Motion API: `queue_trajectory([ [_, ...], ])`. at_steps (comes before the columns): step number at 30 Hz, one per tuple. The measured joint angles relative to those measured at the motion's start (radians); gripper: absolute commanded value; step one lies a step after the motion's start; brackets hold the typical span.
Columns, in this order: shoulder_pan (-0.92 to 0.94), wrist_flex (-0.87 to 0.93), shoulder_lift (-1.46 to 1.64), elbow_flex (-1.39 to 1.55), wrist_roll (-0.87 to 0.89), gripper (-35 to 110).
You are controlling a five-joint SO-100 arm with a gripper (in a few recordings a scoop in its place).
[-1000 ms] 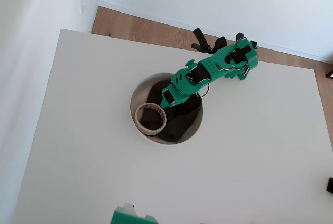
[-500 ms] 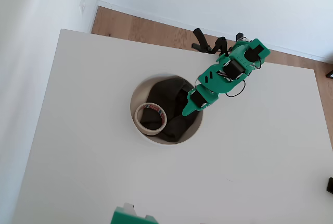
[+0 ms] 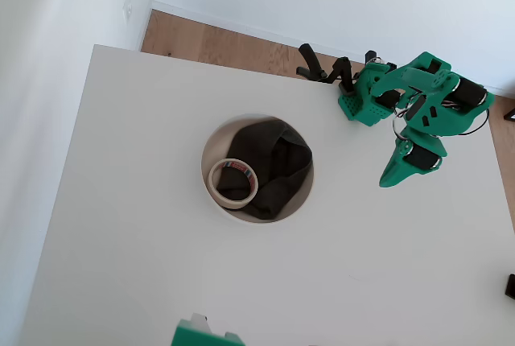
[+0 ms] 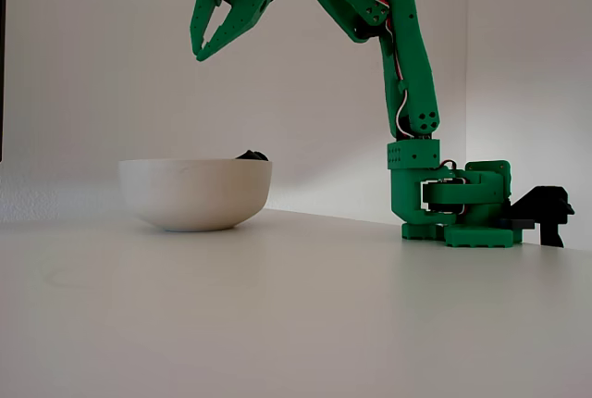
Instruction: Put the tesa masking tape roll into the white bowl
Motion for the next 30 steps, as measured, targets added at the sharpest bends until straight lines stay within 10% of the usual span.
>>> queue_trajectory([
  [13, -0.356, -0.044, 0.632, 0.635, 0.005, -8],
  [30, -0.341, -0.41, 1.318, 1.651, -0.023, -8],
])
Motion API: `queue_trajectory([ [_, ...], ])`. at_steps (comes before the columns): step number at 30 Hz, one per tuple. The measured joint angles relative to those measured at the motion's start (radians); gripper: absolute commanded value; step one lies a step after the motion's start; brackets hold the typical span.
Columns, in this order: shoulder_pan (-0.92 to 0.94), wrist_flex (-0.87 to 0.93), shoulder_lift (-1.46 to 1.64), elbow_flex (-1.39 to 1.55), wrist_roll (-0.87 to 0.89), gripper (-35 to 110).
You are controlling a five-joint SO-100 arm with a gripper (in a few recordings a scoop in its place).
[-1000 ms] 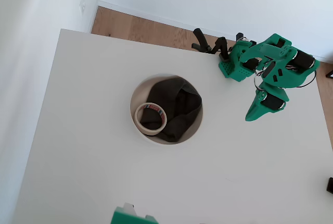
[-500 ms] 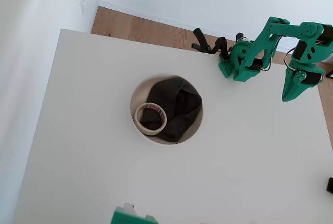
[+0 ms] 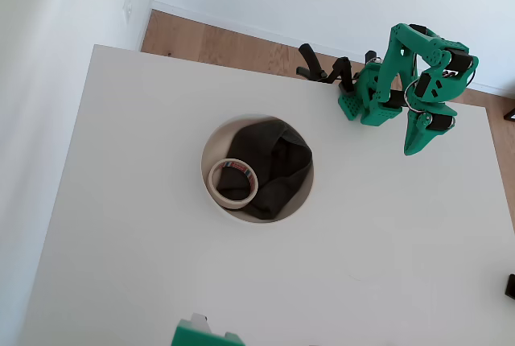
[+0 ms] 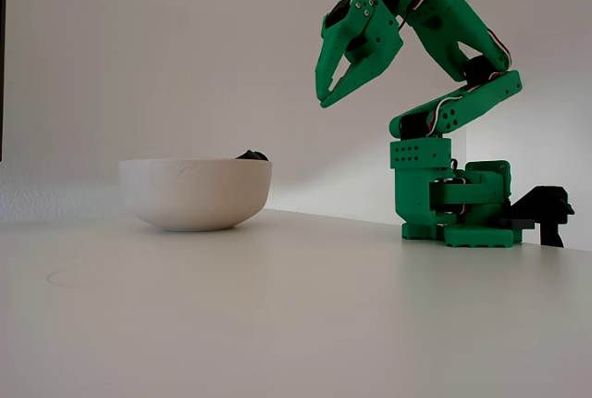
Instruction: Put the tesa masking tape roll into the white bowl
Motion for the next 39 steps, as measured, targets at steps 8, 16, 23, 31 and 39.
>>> queue_trajectory([
  [8, 0.002, -0.014, 0.27, 0.236, -0.017, -8],
  [16, 0.018, 0.026, 0.483, 0.434, -0.035, -8],
  [23, 0.052, 0.026, 0.494, 0.505, -0.052, -8],
  [31, 0.083, 0.023, 0.494, 0.566, -0.052, -8],
  [39, 0.104, 0.023, 0.494, 0.566, -0.043, -7],
])
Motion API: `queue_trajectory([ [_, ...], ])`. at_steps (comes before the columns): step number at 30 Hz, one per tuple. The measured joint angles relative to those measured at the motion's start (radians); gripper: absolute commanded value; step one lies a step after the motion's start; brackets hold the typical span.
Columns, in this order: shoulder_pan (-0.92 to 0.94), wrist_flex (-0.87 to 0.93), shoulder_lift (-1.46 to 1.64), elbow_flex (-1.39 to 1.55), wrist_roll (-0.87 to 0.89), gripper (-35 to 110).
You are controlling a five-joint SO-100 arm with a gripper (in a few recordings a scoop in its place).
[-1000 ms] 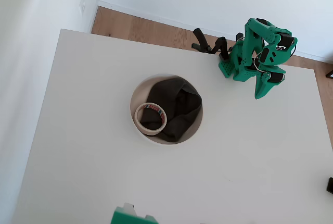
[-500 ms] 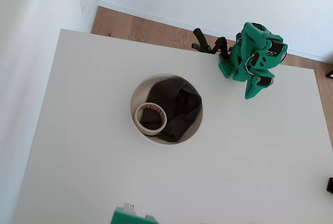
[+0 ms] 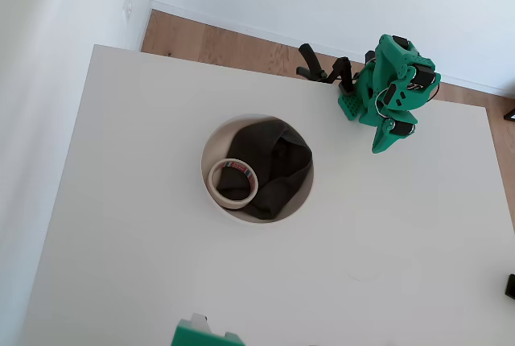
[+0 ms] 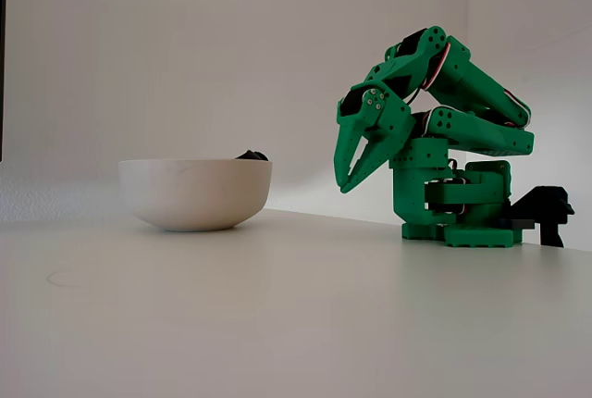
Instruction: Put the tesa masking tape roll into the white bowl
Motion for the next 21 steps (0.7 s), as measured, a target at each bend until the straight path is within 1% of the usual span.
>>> queue_trajectory([
  [7, -0.003, 0.0, 0.0, 0.0, 0.0, 2],
  [21, -0.003, 0.0, 0.0, 0.0, 0.0, -5],
])
